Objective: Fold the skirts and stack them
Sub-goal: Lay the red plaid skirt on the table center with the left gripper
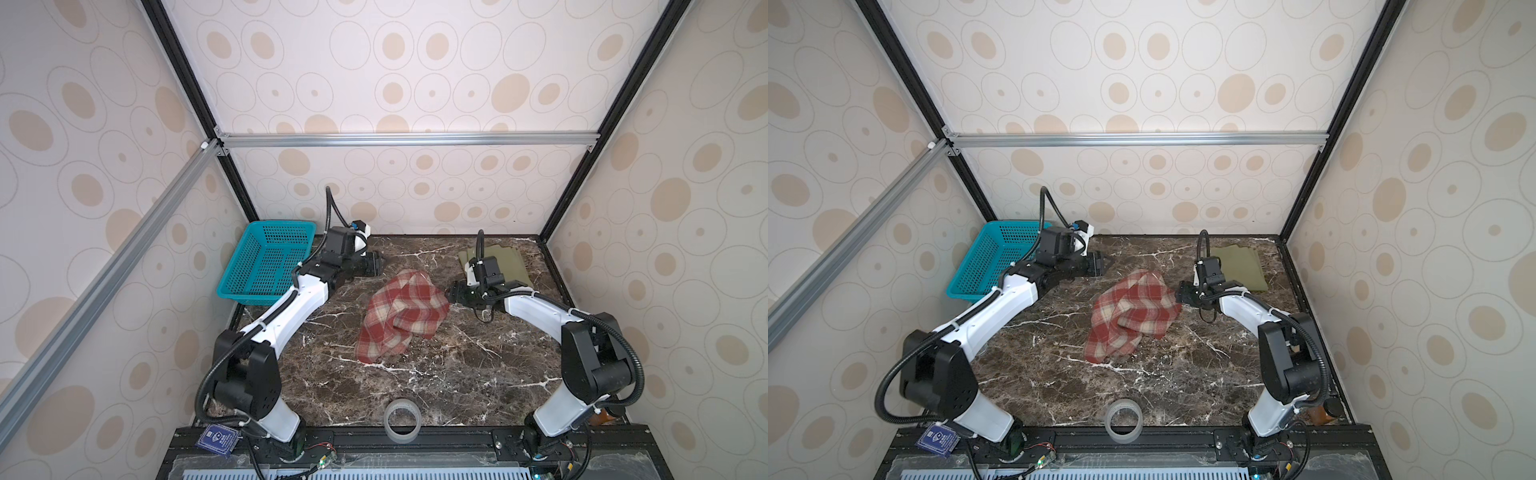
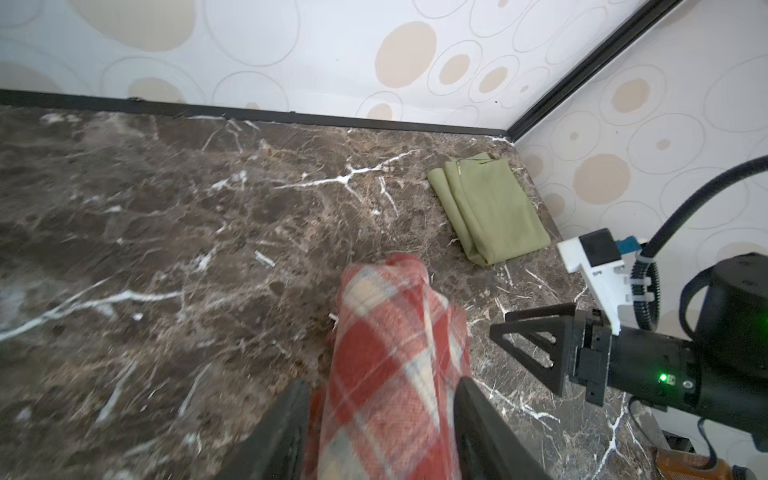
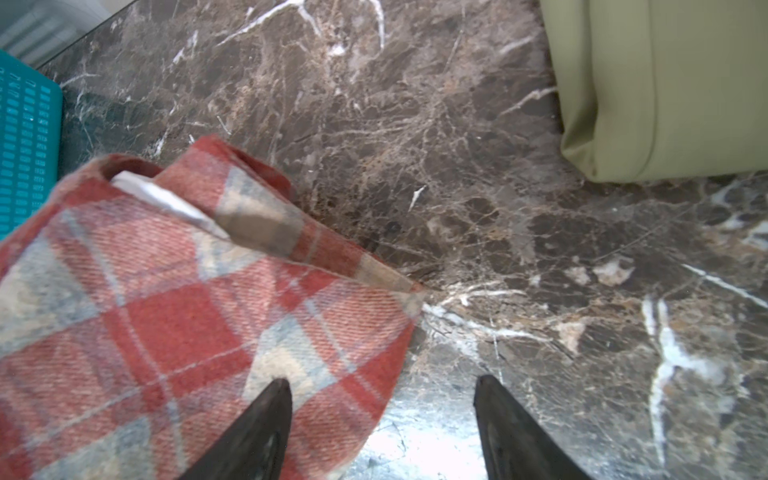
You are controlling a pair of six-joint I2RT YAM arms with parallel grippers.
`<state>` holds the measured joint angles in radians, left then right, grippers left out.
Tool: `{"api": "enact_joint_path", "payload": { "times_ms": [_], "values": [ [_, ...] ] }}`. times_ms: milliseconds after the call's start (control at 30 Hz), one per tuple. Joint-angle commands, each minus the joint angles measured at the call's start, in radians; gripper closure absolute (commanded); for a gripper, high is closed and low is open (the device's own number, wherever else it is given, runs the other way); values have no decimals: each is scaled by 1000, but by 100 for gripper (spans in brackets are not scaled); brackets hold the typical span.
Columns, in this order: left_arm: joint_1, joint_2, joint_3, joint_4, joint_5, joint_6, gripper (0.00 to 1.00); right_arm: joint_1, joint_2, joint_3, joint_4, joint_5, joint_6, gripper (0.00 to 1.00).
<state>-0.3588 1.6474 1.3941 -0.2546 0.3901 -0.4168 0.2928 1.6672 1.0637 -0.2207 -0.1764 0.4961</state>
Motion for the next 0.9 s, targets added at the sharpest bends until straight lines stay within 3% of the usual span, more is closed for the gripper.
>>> {"api": "enact_joint_path", "payload": {
  "times_ms": [0,200,467,867],
  "values": [
    [2,117,141,-59,107,52,45,-7,14,-36,48,-42,28,28],
    [-26,339,374,-179,158,101,48,-41,7,-63,71,-70,41,28],
    [-88,509,570,-271,162,141,47,-40,6,-66,53,-68,33,28],
    [-136,570,615,-351,110,196,48,-40,17,-83,67,-73,53,28]
  ]
}}
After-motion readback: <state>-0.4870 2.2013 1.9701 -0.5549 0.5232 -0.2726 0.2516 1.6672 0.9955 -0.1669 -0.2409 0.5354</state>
